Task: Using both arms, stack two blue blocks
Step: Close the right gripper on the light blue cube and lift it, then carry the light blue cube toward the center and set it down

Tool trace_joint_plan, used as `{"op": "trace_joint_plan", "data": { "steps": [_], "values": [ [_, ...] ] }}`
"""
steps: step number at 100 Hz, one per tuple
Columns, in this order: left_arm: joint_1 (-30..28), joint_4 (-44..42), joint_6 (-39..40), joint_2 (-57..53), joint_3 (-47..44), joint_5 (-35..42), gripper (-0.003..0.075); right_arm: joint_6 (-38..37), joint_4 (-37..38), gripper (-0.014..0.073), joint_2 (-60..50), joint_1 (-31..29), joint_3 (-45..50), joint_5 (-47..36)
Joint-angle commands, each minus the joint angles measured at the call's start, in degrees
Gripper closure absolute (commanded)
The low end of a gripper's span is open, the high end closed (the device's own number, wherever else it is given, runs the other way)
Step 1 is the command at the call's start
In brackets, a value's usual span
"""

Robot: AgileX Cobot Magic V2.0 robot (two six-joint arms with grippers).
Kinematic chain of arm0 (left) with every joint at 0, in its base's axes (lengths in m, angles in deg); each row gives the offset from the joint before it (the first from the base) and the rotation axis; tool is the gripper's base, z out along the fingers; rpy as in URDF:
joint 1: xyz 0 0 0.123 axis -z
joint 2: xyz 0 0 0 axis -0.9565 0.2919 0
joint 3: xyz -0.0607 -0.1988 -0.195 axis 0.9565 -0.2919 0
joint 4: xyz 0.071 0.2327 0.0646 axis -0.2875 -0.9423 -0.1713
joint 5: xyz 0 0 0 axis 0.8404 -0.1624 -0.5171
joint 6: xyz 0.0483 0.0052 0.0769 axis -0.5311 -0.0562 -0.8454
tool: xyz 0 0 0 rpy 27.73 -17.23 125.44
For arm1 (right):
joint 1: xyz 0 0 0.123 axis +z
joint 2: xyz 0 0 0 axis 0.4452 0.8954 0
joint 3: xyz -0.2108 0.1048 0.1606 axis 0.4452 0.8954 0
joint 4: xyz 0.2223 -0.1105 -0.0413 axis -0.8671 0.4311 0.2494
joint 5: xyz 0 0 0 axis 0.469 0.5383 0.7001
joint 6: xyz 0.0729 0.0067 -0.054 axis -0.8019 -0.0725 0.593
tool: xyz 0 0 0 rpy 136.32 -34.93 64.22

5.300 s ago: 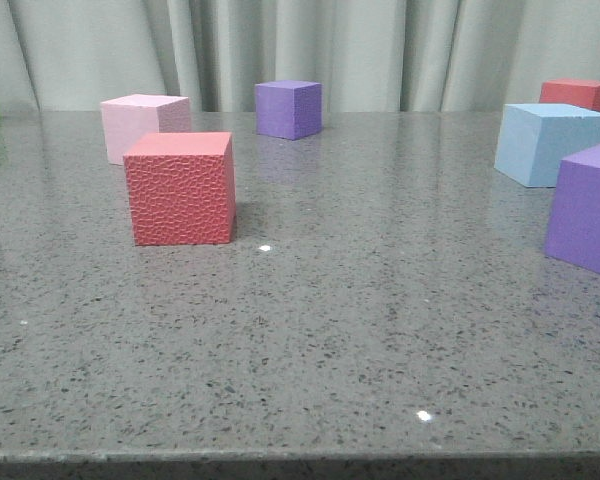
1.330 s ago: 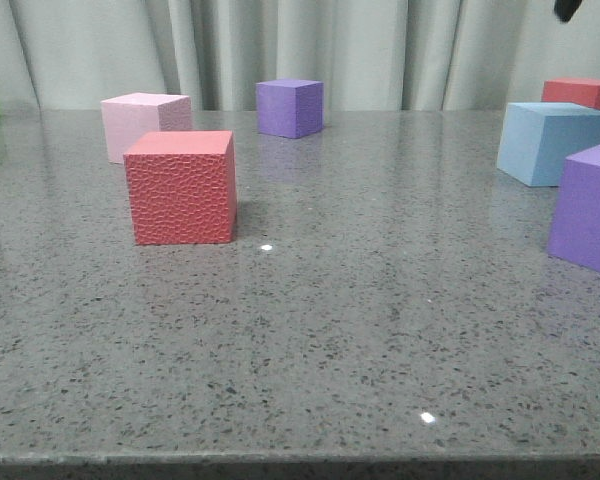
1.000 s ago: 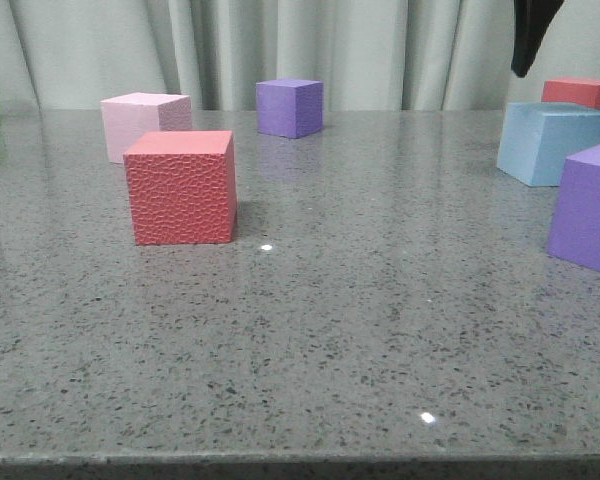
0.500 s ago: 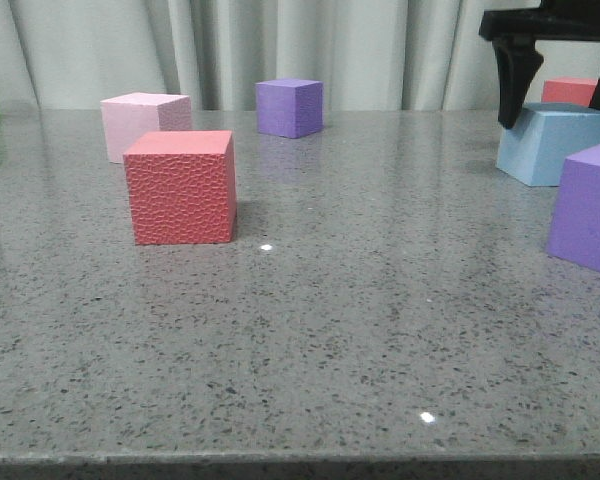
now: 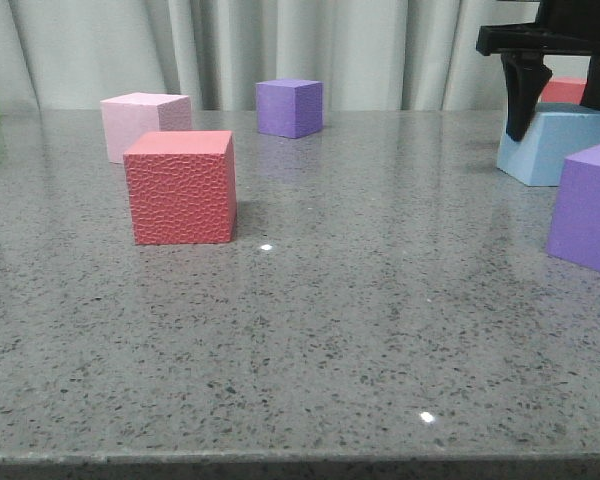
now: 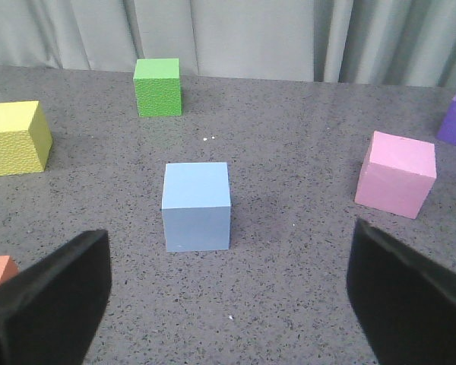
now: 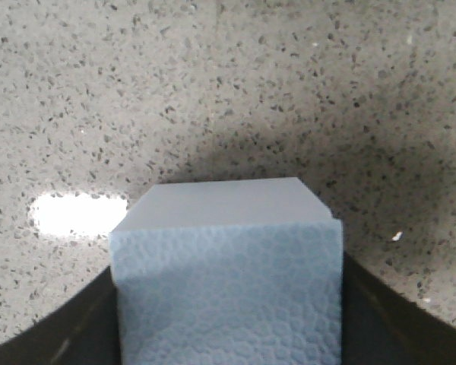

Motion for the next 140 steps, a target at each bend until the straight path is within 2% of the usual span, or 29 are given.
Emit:
{"op": "trace_joint_plan", "data": {
  "steps": [1, 16, 37, 60, 96, 112, 140],
  "values": [
    [-0.09, 0.61, 0.16, 0.33, 1.85, 3.76, 0.0111, 0.74, 0.46, 0.0288, -3.28, 0.04, -1.84, -2.14],
    [-0.09, 0.61, 0.16, 0.33, 1.85, 3.76, 0.0111, 0.71, 0.06, 0.0288, -3.62, 0.04, -2.12, -1.61],
    [-0.09, 0.61, 0.16, 0.33, 1.85, 3.76, 0.0111, -4.99, -0.51, 0.0288, -3.62, 2.33, -8.33, 2.71],
    [-0.09, 0.61, 0.16, 0.33, 1.85, 3.76, 0.0111, -14.25, -0.51, 0.0288, -3.55, 8.88, -15.02, 3.59],
    [-0.09, 1.28, 0.16, 0.33, 1.85, 3.76, 0.0111, -20.09, -0.51, 0.0288, -2.63, 18.79, -16.88, -1.18],
    [-0.09, 1.28, 0.16, 0.33, 1.85, 3.63, 0.0111, -22.01, -0.51, 0.0288, 0.05, 20.86, -20.15, -0.51],
    [-0.09, 1.28, 0.16, 0.33, 1.85, 3.63, 0.0111, -26.49, -0.45, 0.0288, 8.46, 24.33, -31.28, 2.34]
  ]
}}
